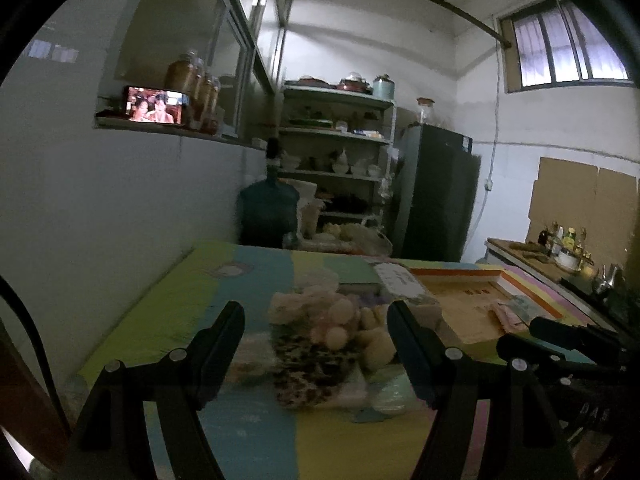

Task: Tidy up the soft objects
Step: 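Withdraw both open tools from the tray back toward the pile of soft items, then grasp the clear bag of brown contents with the left tool while the right tool grasps the green bag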

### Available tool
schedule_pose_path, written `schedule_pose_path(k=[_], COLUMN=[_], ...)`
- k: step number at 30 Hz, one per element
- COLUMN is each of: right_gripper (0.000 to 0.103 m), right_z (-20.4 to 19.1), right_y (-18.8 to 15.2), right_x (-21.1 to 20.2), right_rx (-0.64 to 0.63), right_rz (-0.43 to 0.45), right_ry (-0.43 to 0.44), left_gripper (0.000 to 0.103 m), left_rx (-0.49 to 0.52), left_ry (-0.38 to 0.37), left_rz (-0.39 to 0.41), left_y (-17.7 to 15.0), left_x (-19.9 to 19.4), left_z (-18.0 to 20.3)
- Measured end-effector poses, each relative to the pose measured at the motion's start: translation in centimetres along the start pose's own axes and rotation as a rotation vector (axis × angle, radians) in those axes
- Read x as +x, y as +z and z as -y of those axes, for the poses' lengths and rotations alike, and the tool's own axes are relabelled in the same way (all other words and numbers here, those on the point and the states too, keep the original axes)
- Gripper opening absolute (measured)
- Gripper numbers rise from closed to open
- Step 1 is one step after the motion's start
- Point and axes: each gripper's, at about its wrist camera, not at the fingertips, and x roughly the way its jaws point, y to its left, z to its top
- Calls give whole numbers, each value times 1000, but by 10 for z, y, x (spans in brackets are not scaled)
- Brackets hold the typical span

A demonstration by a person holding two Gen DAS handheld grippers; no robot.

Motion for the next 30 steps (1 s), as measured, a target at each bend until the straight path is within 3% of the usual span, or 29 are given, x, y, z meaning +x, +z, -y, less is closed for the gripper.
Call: schedule_pose_path(k=[5,19,27,30], right_gripper=[67,67,67,67], right_z=[-9,-36,-43,-42], right_y=[-6,-27,-28,-29], right_x=[7,44,60,65], right_rx=[-10,-49,-35,-32], right_rz=[-1,-62,-77,-83], right_ry=[15,94,125,127], left_gripper=[73,73,73,73], left_rx=[-5,-31,-34,-23], left_ry=[-2,-4,-34,-102], left_rz=[17,-38,-133,-220], left_y=[-9,-40,-35,-31], left_x=[-3,14,53,82], left_z=[-17,-53,-74,-82])
